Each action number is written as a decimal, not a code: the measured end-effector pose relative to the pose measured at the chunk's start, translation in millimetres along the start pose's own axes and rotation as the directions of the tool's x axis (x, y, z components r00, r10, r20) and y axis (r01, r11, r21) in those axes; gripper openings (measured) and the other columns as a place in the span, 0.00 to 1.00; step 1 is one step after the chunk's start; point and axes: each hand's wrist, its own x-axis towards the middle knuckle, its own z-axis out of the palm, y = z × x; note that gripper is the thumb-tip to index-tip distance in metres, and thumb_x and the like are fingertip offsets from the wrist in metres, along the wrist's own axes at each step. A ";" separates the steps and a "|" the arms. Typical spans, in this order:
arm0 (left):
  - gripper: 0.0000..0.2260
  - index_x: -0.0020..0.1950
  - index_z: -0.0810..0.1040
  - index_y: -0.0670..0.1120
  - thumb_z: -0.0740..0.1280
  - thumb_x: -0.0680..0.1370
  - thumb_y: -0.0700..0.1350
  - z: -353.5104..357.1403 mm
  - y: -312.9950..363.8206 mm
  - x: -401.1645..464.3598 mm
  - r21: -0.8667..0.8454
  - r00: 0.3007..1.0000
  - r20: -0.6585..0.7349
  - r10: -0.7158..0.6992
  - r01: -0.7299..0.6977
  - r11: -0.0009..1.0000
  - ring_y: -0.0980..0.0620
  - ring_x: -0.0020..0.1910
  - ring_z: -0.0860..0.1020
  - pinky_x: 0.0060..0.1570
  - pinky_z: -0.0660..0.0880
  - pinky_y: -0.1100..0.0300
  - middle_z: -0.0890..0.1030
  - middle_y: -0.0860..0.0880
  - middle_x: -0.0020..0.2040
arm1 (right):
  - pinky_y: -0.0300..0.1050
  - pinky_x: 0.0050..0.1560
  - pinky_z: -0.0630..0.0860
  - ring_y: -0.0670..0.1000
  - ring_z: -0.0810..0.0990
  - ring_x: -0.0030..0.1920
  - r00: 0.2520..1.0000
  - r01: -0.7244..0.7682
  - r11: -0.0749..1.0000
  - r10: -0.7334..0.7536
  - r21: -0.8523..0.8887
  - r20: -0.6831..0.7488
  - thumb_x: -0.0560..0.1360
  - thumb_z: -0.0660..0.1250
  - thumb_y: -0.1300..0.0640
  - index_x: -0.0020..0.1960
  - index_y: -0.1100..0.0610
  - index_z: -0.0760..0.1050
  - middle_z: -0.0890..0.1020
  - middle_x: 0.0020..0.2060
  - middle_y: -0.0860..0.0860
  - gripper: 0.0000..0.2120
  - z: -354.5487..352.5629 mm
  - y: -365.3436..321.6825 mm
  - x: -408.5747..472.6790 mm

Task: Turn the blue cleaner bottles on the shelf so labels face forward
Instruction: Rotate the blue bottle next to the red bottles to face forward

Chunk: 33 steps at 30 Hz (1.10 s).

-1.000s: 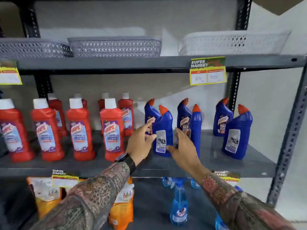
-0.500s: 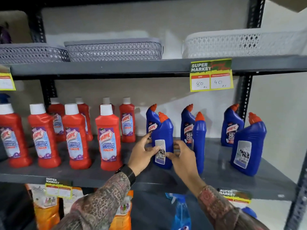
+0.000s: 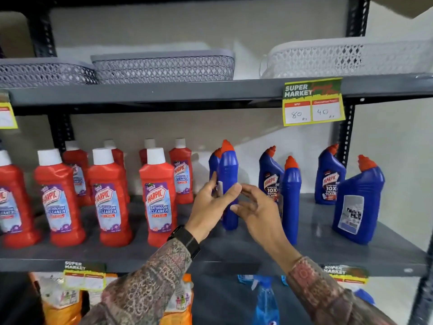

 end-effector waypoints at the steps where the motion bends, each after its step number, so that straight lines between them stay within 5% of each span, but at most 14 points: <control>1: 0.16 0.66 0.81 0.50 0.74 0.79 0.51 0.3 -1.7 -0.2 -0.003 1.000 -0.020 0.003 -0.003 1.000 0.45 0.59 0.86 0.63 0.82 0.52 0.88 0.44 0.58 | 0.43 0.58 0.83 0.42 0.85 0.57 1.000 0.008 1.000 -0.007 -0.018 0.022 0.74 0.74 0.70 0.68 0.54 0.78 0.86 0.59 0.47 0.25 2.5 3.8 -1.0; 3: 0.12 0.61 0.83 0.46 0.72 0.80 0.50 -2.0 -6.6 1.3 -0.061 0.998 -0.066 -0.015 0.011 0.998 0.39 0.58 0.85 0.61 0.82 0.47 0.87 0.39 0.56 | 0.37 0.62 0.80 0.39 0.83 0.60 0.998 0.008 0.998 -0.005 -0.056 0.055 0.74 0.74 0.71 0.70 0.53 0.78 0.85 0.61 0.47 0.27 6.3 10.3 -1.3; 6: 0.12 0.62 0.82 0.42 0.68 0.83 0.46 -9.7 -8.6 3.0 -0.180 0.995 -0.071 -0.070 0.056 0.982 0.42 0.54 0.87 0.52 0.84 0.53 0.88 0.39 0.56 | 0.31 0.54 0.80 0.39 0.81 0.61 0.997 -0.046 0.999 0.046 -0.003 0.057 0.74 0.74 0.70 0.70 0.50 0.77 0.83 0.63 0.48 0.28 5.3 13.4 3.7; 9: 0.12 0.63 0.82 0.40 0.67 0.83 0.45 -12.9 -9.4 1.9 -0.158 0.997 -0.042 -0.065 0.057 0.986 0.46 0.48 0.87 0.46 0.84 0.57 0.89 0.42 0.52 | 0.38 0.53 0.83 0.46 0.85 0.60 0.986 -0.130 0.986 0.117 0.104 0.123 0.72 0.77 0.68 0.71 0.50 0.73 0.86 0.60 0.48 0.32 3.4 14.6 9.6; 14: 0.10 0.62 0.82 0.46 0.66 0.83 0.47 -15.9 -7.5 1.4 -0.098 0.999 0.021 -0.040 0.042 0.994 0.47 0.51 0.87 0.51 0.84 0.54 0.89 0.46 0.53 | 0.46 0.51 0.86 0.55 0.87 0.57 0.980 -0.196 0.972 0.188 0.133 0.071 0.66 0.81 0.70 0.68 0.56 0.75 0.87 0.55 0.53 0.33 0.6 15.7 14.9; 24: 0.15 0.65 0.75 0.57 0.68 0.83 0.41 -35.0 -10.9 -7.6 0.144 0.991 0.118 -0.061 0.044 0.989 0.68 0.55 0.84 0.48 0.81 0.70 0.84 0.59 0.58 | 0.45 0.48 0.86 0.47 0.87 0.50 0.983 -0.097 0.995 0.094 -0.010 -0.158 0.60 0.87 0.58 0.62 0.52 0.73 0.85 0.52 0.48 0.35 9.6 9.7 11.9; 28: 0.21 0.75 0.72 0.48 0.68 0.83 0.38 -40.3 -20.9 -6.4 0.140 0.998 0.055 -0.028 0.020 0.990 0.58 0.64 0.81 0.51 0.81 0.69 0.82 0.53 0.64 | 0.49 0.52 0.86 0.48 0.86 0.53 0.992 -0.090 0.996 0.090 0.007 -0.090 0.66 0.84 0.59 0.63 0.50 0.73 0.85 0.54 0.48 0.31 7.5 9.2 14.5; 33: 0.20 0.75 0.72 0.48 0.68 0.83 0.38 -47.0 -30.8 -12.5 0.137 0.999 0.031 -0.030 0.026 0.990 0.57 0.65 0.81 0.55 0.82 0.66 0.82 0.51 0.66 | 0.59 0.56 0.85 0.51 0.86 0.56 0.989 -0.137 0.990 0.138 -0.030 0.051 0.71 0.79 0.67 0.66 0.48 0.73 0.85 0.57 0.50 0.30 4.3 21.9 4.6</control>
